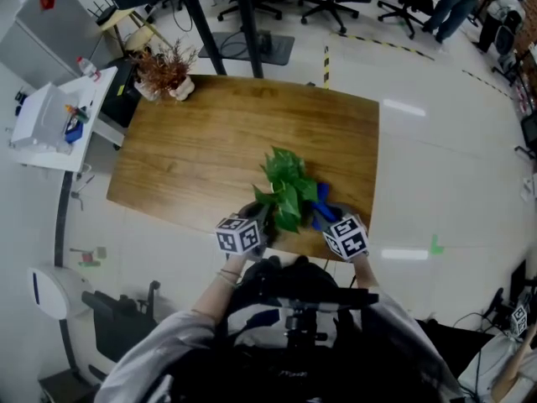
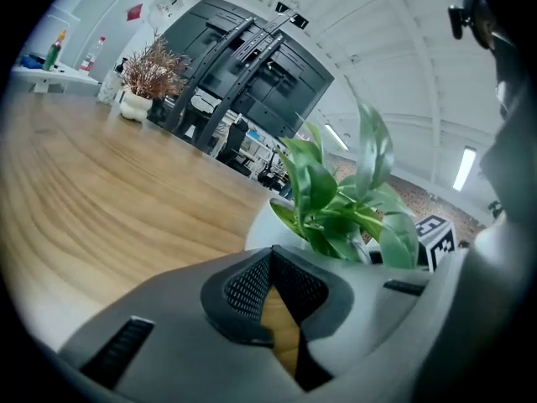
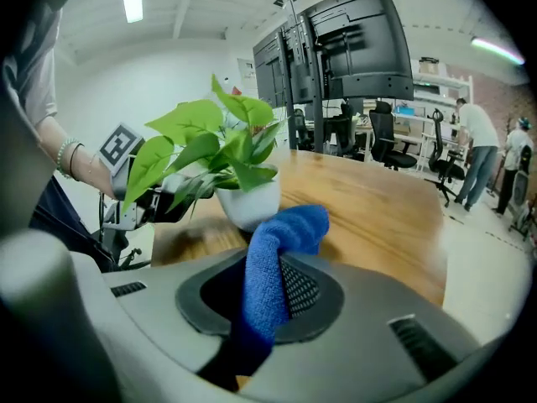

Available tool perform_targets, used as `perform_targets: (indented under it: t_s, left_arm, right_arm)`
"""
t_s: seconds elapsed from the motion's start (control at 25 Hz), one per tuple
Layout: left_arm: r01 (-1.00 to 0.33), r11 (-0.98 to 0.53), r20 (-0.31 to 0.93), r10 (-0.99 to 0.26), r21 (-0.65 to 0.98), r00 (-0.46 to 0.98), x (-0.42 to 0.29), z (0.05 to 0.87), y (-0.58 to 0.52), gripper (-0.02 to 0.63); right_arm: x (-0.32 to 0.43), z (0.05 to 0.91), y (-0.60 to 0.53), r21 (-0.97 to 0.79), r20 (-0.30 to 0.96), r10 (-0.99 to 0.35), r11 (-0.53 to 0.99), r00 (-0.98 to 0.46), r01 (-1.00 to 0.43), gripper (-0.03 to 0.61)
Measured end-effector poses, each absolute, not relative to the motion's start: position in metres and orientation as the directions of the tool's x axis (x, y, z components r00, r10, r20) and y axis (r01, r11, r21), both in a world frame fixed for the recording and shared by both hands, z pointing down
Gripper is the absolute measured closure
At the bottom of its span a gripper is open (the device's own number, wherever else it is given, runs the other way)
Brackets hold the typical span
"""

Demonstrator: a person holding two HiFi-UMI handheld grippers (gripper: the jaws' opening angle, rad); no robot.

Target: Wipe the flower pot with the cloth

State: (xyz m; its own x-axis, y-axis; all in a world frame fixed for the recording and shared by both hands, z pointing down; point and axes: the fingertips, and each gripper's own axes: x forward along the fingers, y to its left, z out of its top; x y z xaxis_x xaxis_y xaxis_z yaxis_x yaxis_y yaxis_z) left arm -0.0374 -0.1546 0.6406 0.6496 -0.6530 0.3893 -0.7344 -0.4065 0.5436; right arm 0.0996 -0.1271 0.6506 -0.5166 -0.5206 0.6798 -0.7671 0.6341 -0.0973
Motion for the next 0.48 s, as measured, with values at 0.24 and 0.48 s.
perform_targets:
  t_s: [0.24, 0.48]
  left_arm:
    - [-0.725, -0.436, 0.409, -0.617, 0.534, 0.672, -0.025, 0.648, -0.150, 0.607]
    - [-0.731, -0.443, 0.422, -0.612, 0.519, 0.669, -0.031, 0.649, -0.157, 0.607]
  right_arm:
    - [0.089, 0.626, -0.161, -0.056, 0.628, -0.535, 0.694, -0.565, -0.718, 0.508]
    - [0.064, 0.638, -0.150, -0.079, 0.637, -0.496, 0.720, -0.591, -0.689, 0.508]
